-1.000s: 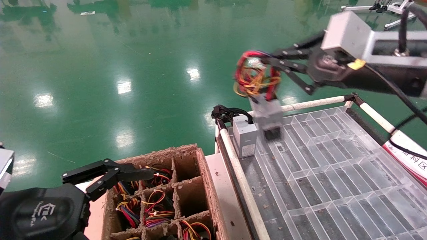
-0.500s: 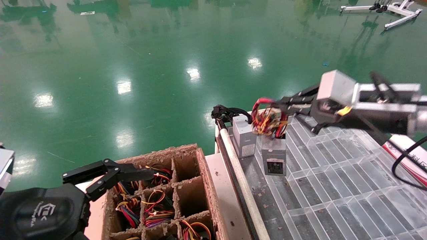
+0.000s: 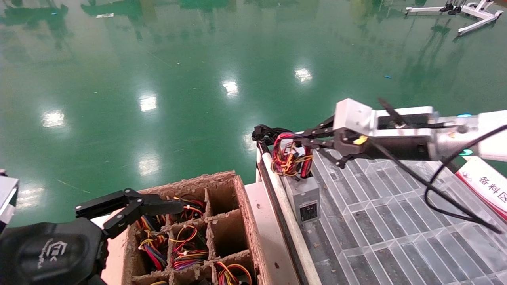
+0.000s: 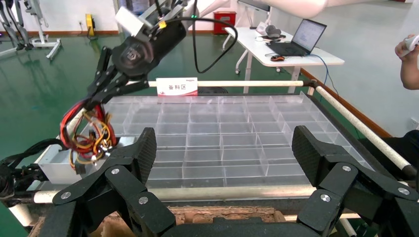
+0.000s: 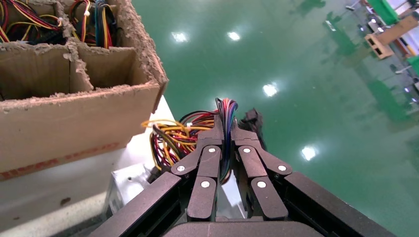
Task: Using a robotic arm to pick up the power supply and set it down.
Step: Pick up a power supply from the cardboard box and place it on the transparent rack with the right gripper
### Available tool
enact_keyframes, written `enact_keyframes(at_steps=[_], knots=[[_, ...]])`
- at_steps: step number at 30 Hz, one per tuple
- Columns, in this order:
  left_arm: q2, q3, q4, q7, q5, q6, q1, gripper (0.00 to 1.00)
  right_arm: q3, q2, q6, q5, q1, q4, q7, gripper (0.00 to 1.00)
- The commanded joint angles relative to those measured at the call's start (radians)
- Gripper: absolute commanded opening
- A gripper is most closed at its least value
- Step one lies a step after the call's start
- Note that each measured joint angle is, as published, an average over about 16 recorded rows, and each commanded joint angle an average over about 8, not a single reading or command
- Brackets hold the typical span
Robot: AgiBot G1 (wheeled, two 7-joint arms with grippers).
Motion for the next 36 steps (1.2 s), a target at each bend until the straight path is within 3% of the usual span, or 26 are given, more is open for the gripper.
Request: enact_keyframes(at_steps=[1, 20, 36], knots=[[0.000, 0.000, 0.000, 0.000, 0.000, 0.000, 0.000, 1.00, -0.006, -0.022, 0.002, -0.007, 0.010, -0.035, -0.018, 0.00], [0.000, 0.001, 0.000, 0.000, 0.000, 0.000, 0.000, 1.00, -0.002, -0.072, 0.022, -0.005, 0.063, -0.350, -0.221, 0.00], [0.000, 0.001, 0.000, 0.001, -0.001, 0.000, 0.000, 1.00, 0.005, -0.076, 0.053, 0.001, 0.093, -0.486, -0.332, 0.00]])
